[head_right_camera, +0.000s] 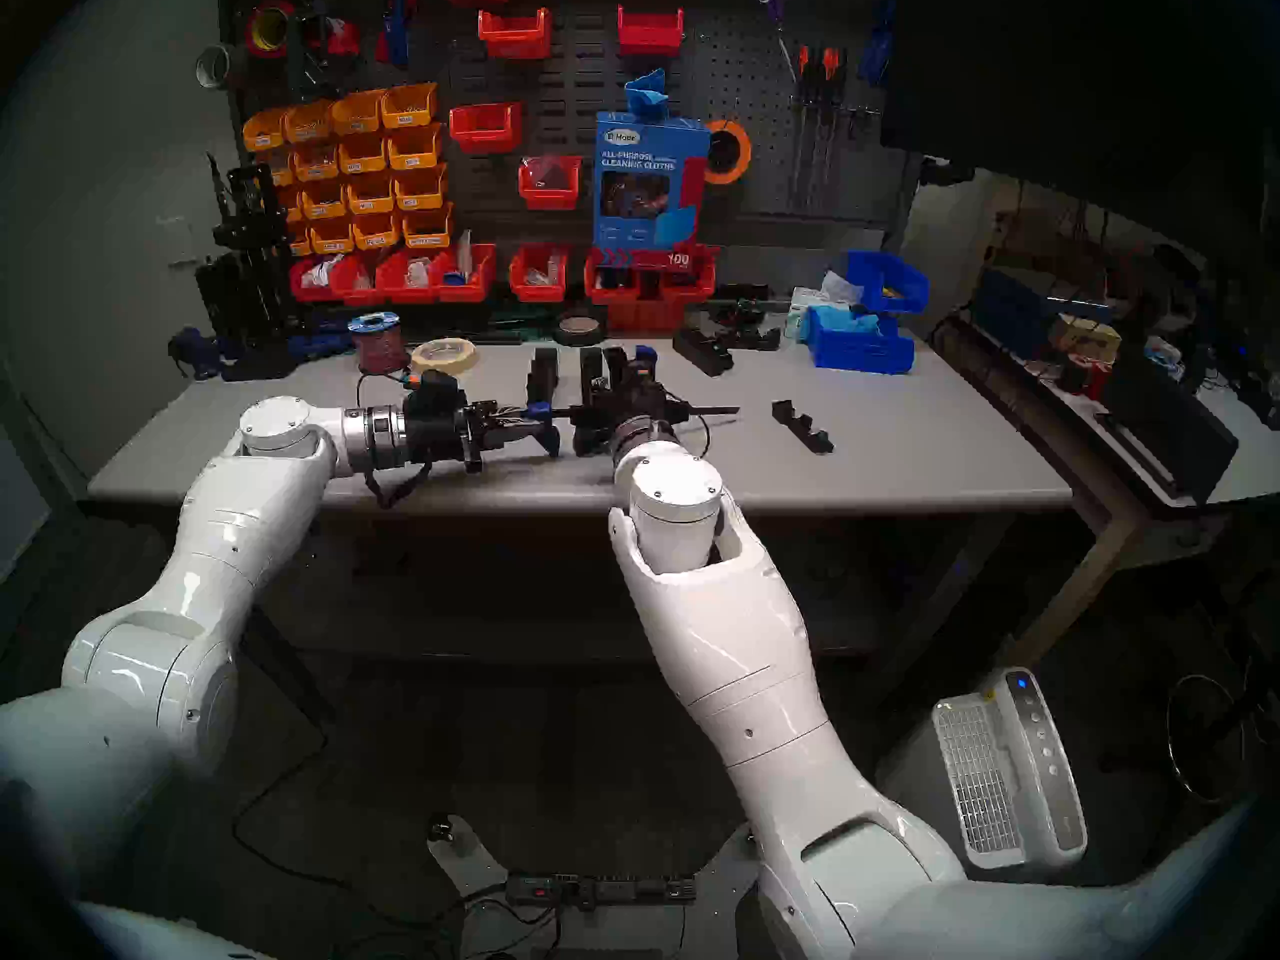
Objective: Clamp the two 3D printed pieces together with the clamp
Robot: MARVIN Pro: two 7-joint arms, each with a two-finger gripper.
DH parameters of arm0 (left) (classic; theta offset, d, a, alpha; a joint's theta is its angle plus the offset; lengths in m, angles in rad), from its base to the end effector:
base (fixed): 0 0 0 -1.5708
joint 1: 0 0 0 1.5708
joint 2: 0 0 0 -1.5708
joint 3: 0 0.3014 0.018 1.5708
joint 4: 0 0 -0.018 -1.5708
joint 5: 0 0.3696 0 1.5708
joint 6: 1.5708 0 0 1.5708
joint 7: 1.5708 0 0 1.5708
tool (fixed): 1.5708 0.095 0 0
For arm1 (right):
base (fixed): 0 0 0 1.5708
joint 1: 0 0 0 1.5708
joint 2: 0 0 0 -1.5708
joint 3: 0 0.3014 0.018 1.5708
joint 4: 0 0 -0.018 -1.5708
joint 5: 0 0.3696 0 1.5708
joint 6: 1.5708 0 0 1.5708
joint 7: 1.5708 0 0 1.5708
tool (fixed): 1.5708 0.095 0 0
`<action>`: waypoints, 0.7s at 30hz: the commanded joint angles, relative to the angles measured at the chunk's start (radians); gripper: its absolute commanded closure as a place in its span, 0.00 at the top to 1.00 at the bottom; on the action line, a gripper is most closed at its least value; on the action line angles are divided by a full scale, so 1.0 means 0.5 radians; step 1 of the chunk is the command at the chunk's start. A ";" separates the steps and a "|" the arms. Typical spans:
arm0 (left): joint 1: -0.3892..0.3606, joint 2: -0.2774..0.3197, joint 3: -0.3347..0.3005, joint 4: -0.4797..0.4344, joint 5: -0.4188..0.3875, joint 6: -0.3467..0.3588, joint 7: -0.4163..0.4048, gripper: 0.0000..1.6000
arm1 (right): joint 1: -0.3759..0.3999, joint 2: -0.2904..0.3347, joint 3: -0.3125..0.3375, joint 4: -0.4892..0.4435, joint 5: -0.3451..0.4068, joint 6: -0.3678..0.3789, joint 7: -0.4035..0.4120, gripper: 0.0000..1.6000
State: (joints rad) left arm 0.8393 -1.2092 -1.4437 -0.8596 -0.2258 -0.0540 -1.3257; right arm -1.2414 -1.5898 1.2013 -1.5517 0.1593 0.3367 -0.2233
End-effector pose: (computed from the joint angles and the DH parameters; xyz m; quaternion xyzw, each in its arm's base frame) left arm 0.6034 0.0755 -0.2171 0.5949 -0.4456 0.5746 0.3426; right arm 0.5397 0.1632 -0.1945 -0.7236 -0.0508 -0.6840 0.0768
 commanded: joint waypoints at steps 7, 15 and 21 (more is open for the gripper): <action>-0.070 0.045 -0.046 -0.028 -0.018 -0.002 0.005 0.00 | 0.034 0.121 0.119 -0.069 -0.046 0.012 -0.050 0.00; -0.069 0.044 -0.045 -0.029 -0.018 -0.002 0.006 0.00 | 0.030 0.167 0.149 -0.085 -0.055 0.021 -0.046 0.00; -0.069 0.044 -0.045 -0.030 -0.018 -0.002 0.007 0.00 | 0.030 0.198 0.174 -0.090 -0.056 0.021 -0.043 0.00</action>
State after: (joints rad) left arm 0.8390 -1.2160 -1.4410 -0.8640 -0.2261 -0.0540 -1.3254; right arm -1.2435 -1.5471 1.2291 -1.5726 0.1576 0.3518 -0.2136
